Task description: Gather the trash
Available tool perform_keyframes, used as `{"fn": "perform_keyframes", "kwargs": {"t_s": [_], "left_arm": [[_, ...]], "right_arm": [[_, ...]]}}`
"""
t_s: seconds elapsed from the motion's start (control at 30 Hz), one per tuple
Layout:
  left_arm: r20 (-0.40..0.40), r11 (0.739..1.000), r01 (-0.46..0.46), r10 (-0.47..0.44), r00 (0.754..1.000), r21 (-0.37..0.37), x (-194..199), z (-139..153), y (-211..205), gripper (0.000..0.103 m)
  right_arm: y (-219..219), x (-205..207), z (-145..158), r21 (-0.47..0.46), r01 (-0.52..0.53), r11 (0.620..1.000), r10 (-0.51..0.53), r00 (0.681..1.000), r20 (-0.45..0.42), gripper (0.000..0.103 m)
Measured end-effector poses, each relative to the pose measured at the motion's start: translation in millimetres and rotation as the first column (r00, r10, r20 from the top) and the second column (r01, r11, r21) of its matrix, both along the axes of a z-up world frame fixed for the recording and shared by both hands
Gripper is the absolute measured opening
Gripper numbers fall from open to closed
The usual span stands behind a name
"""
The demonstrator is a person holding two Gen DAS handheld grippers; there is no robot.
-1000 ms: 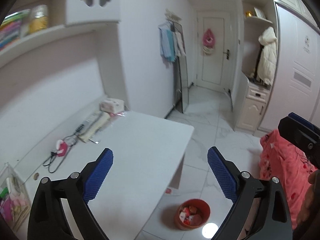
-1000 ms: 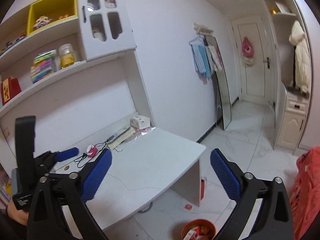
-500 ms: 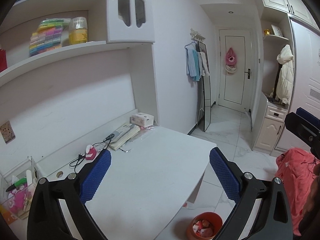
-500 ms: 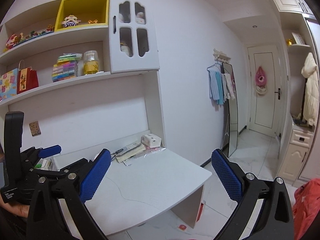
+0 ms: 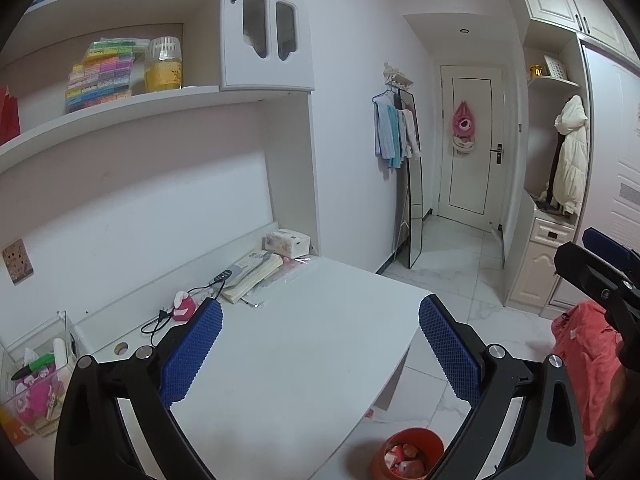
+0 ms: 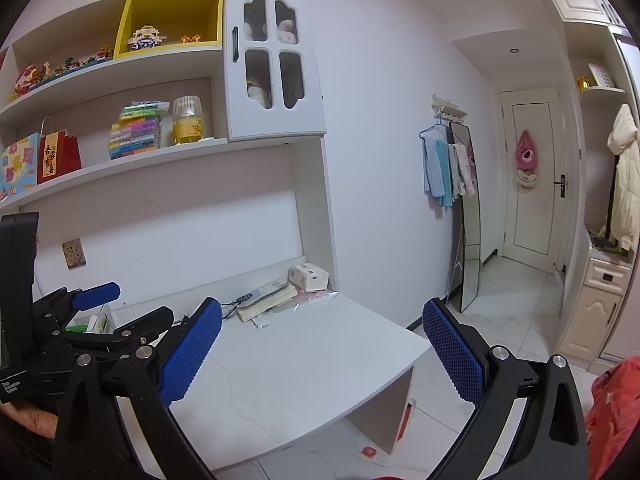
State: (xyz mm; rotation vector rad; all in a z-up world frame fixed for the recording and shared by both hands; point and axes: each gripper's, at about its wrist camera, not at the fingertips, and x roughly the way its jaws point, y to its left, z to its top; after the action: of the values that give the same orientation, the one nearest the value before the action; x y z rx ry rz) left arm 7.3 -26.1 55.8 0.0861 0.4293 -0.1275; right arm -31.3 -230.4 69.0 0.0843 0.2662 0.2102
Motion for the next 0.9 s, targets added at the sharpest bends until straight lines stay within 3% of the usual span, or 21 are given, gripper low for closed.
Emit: {"fn": "perform_keyframes", "kwargs": {"t_s": [0.9], "left_arm": [[-0.012,1.0,0.013,-0.013,1.0,0.011,-4,1,5,0.097]], "right_arm": [[11,-1,-3,-0.008,-0.023,1.0,0.023,1.0,-0.011,0.098]]}}
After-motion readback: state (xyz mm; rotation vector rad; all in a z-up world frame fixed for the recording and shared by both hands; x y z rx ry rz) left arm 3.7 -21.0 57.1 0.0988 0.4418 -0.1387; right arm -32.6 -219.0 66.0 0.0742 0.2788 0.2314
